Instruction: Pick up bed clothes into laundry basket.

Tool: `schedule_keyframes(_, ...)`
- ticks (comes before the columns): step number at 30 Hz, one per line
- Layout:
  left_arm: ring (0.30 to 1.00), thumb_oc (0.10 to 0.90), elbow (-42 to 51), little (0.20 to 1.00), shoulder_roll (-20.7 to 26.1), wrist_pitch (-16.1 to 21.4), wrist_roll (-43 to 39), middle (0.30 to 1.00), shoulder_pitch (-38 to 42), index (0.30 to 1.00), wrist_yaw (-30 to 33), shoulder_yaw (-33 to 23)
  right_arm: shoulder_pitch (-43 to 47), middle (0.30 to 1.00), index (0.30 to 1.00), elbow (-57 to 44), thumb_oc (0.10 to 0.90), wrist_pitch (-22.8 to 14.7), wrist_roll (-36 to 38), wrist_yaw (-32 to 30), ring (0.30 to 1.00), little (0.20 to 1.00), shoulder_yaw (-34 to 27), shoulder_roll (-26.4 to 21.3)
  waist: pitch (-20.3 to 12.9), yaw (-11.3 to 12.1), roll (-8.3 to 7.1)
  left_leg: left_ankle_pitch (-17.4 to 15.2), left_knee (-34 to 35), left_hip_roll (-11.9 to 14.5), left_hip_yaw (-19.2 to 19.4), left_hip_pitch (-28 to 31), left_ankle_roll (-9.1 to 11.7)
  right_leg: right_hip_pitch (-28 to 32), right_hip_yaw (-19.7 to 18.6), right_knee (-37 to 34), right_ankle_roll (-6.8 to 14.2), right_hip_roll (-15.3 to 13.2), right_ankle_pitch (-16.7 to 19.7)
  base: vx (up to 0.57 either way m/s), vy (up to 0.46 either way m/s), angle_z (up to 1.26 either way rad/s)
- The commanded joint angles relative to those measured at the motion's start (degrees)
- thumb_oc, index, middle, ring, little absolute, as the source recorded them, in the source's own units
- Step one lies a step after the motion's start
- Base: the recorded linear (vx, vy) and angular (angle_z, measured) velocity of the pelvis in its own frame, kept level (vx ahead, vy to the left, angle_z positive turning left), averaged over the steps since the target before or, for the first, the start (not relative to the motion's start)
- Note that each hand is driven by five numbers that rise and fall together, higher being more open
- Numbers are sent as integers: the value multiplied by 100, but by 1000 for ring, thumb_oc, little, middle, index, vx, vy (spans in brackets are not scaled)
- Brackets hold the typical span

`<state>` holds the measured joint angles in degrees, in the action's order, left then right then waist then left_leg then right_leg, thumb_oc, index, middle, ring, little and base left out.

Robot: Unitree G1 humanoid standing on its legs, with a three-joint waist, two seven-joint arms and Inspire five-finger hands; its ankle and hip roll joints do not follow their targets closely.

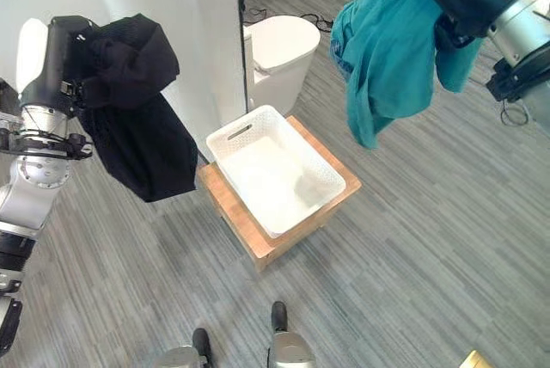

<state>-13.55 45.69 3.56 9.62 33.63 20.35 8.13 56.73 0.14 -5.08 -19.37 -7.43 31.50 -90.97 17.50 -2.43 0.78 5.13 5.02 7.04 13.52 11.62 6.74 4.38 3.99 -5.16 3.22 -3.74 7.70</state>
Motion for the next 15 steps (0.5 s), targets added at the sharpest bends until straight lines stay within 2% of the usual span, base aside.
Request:
schedule_keyframes(1,300,400,21,300,817,168,203,300,-2,300,680,-511,413,300,300,122,400,197,211,-216,300,300,35,199,-1143,100,-260,-415,-29,-146,-97,-384,-55,503,428,225,871,-969,-920,45,-12,14)
schedule_keyframes(3,300,400,-31,300,863,149,179,300,-346,300,727,-839,465,300,300,176,400,210,222,-175,300,300,149,306,-1141,153,-251,-415,-19,-131,-129,-403,-33,522,482,190,862,-965,-924,68,-35,23)
schedule_keyframes(4,300,400,145,300,859,141,193,300,-945,300,751,-1315,288,300,300,193,400,217,43,-136,300,300,125,365,-1144,199,-257,-417,-7,-115,-184,-428,-17,538,518,169,846,-963,-937,81,-54,31)
schedule_keyframes(6,300,400,238,300,747,164,196,300,-1348,300,748,-1589,-17,300,300,253,400,223,27,-98,300,300,-43,438,-1134,235,-226,-423,-4,-115,-229,-439,-14,547,548,164,830,-957,-956,51,-28,16)
schedule_keyframes(10,300,400,471,300,564,280,127,300,-1889,300,687,-1854,-760,300,300,382,400,200,-8,-38,300,300,-535,635,-1117,336,-257,-408,-2,-111,-336,-478,4,600,644,137,817,-950,-975,19,-18,11)
schedule_keyframes(15,300,400,593,300,273,486,-278,300,-2059,300,574,-1768,-1442,300,300,944,400,253,-98,-79,300,300,-909,899,-971,505,-318,-336,-11,-95,-525,-640,34,586,821,145,789,-942,-994,-29,-42,17)
